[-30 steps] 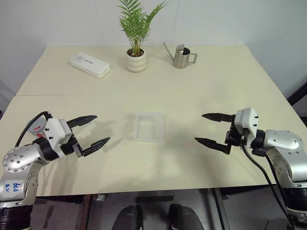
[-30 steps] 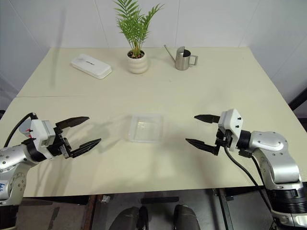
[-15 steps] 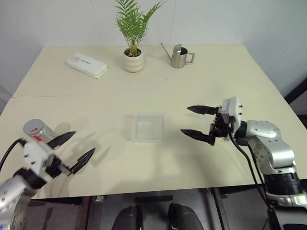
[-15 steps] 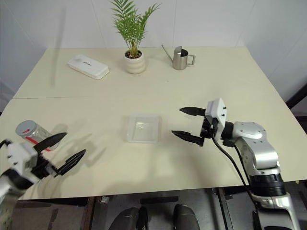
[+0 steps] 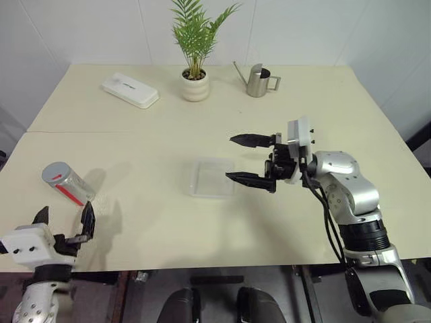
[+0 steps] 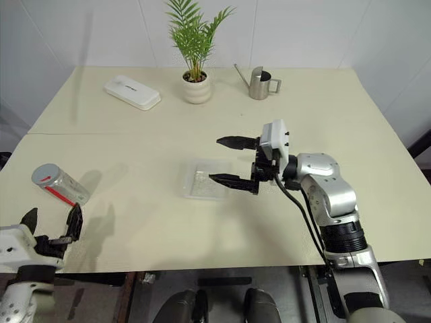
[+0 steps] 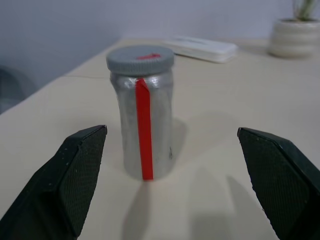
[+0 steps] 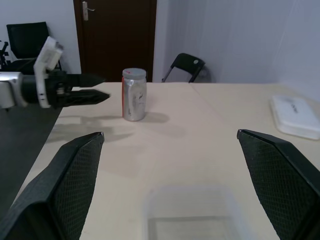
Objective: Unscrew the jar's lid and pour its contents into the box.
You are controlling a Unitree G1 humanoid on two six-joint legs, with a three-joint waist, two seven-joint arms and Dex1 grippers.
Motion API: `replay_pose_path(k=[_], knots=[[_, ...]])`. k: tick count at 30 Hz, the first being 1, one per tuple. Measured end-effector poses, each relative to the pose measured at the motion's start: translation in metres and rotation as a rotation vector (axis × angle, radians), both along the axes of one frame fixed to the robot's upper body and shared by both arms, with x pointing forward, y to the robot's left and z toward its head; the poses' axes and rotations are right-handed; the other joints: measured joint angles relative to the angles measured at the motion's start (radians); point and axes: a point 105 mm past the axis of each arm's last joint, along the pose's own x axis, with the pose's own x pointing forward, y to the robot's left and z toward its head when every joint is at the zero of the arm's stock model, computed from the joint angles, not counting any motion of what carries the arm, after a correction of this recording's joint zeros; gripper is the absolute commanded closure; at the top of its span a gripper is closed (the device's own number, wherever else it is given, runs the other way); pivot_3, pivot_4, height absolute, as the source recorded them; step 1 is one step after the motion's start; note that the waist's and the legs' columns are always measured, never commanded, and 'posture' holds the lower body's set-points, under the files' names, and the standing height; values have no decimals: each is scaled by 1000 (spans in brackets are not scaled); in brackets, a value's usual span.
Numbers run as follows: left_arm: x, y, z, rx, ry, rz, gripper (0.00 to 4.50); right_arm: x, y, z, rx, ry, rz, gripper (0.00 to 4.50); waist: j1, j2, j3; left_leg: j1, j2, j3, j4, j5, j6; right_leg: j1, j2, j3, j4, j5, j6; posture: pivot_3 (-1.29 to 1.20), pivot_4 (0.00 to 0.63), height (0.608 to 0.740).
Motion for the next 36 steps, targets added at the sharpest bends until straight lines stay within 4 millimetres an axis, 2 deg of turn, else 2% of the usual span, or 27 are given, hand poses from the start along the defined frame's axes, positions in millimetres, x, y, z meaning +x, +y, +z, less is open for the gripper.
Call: replay_pose_path(k=[8,16,23,24,25,30,36], knots=[[20,20,2,-4,0,127,37,2,4,5,8,-13,-6,0,-2,0,0,0,0,1,0,2,3,0,1,-5,3,0,0,0,150,740],[49,32,6,21,12,141,37,3,6,8,17,-16,-26,0,-1,0,0,0,0,1,0,0,0,0,0,-6,5,0,0,0,150,740],[73,33,9,10,0,114,37,2,7,10,23,-20,-45,0,-1,0,0,0,0,1,0,1,1,-1,1,-8,5,0,0,0,150,740],[76,33,10,9,-3,111,438,2,7,10,24,-19,-48,0,-2,0,0,0,0,1,0,2,2,-1,1,-8,5,0,0,0,150,740],[79,34,11,8,-6,109,617,3,7,10,27,-18,-51,0,-2,0,0,0,0,1,0,2,3,-1,1,-8,5,0,0,0,150,740],[82,29,11,20,-4,76,2196,3,8,10,35,-14,-60,0,-4,0,0,0,0,2,-1,2,3,-1,1,-8,5,0,0,0,150,740],[73,26,7,23,7,34,2263,3,8,11,40,-13,-66,0,-4,0,0,0,0,2,0,2,3,-1,0,-8,5,0,0,0,150,740]])
